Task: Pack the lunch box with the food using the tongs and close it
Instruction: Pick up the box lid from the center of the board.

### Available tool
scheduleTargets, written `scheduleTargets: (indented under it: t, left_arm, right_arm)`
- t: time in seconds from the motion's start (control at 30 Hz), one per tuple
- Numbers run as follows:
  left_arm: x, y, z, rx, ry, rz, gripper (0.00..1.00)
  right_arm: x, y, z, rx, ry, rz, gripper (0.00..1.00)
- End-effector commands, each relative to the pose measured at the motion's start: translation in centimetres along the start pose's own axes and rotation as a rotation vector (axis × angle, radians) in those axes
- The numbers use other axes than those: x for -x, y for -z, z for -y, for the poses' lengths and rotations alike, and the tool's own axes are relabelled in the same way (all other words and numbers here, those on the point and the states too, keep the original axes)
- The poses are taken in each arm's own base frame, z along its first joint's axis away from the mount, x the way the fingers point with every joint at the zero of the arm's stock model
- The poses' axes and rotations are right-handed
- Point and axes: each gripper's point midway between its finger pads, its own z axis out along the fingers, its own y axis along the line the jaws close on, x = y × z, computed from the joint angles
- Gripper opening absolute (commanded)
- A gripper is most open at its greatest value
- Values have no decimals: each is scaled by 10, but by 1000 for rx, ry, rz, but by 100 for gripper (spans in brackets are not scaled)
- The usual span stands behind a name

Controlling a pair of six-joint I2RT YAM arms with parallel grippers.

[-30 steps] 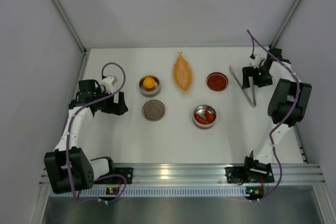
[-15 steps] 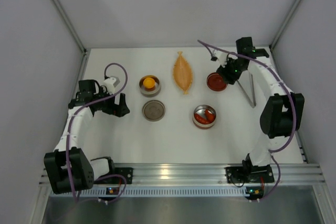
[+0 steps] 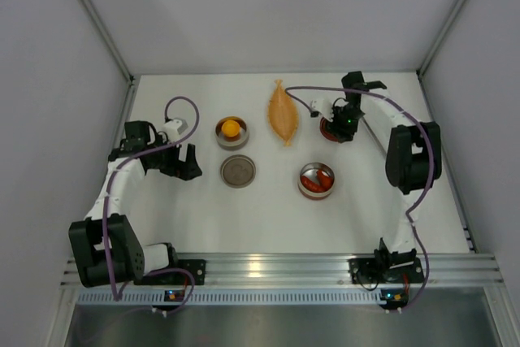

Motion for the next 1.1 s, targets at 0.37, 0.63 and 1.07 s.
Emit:
scheduleTargets:
  t: [0.37, 0.63, 1.07]
  left_arm:
    - [4, -5, -3, -28, -40, 6, 98]
    - [1, -7, -3, -32, -30, -3, 98]
    - [5, -2, -2, -18, -37, 10, 98]
  right_arm:
    - [10, -32, 10, -10, 81, -19, 45]
    - [7, -43, 14, -14, 69, -30, 43]
    - [-1, -50, -11, 9, 91, -67, 0]
